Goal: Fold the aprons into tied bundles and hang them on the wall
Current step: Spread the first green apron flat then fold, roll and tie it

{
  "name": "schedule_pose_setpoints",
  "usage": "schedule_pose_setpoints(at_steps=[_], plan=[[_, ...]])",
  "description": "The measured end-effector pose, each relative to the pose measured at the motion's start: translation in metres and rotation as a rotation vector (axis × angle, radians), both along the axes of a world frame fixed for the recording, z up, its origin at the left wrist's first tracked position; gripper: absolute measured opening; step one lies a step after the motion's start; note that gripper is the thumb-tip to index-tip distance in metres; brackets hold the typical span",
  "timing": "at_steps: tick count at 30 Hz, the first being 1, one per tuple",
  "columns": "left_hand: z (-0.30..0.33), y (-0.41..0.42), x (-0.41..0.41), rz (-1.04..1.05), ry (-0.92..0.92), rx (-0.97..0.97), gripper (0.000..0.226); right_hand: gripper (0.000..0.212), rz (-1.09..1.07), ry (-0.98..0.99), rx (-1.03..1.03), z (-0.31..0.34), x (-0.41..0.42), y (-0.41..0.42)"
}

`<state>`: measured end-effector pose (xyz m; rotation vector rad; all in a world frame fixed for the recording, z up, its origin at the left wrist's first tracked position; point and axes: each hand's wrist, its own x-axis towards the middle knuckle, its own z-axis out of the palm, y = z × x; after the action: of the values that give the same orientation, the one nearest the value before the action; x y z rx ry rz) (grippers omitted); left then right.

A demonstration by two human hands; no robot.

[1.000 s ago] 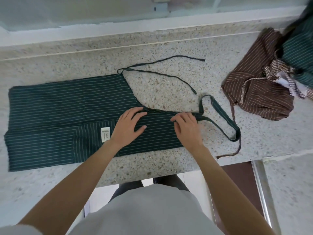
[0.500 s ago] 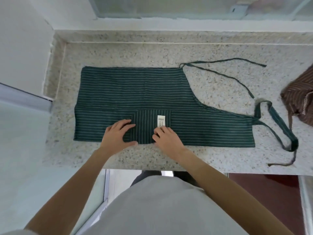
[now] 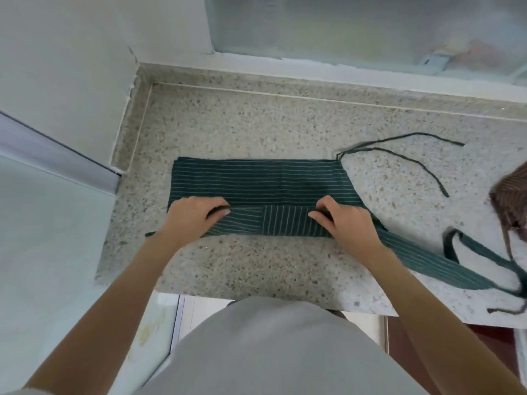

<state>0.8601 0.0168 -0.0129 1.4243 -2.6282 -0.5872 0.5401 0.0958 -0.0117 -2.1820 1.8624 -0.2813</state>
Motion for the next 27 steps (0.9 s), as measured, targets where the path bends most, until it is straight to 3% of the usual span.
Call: schedule_pose_setpoints(at_steps=[3,8,13,21,27], plan=[[0.002,-0.045,-0.003,0.082,-0.111,-0.057,0.028,0.032,0.031,0.025,0.054,0.007,-0.017,-0.047],[-0.026,-0.097,-0.008,0.177,-0.276,0.069,0.028,0.027,-0.101,-0.014,0.255,-0.020,-0.030,-0.111],[-0.051,-0.113,-0.013,0.252,-0.270,0.114,0.025,0.034,-0.204,0.111,0.353,-0.043,-0.028,-0.141],[-0.065,-0.116,-0.012,0.296,-0.215,-0.027,0.023,0.036,-0.211,0.499,0.252,-0.062,-0.011,-0.150],[-0.080,-0.116,-0.014,0.315,-0.193,-0.265,0.016,0.035,-0.235,0.377,0.184,-0.067,-0.014,-0.146]])
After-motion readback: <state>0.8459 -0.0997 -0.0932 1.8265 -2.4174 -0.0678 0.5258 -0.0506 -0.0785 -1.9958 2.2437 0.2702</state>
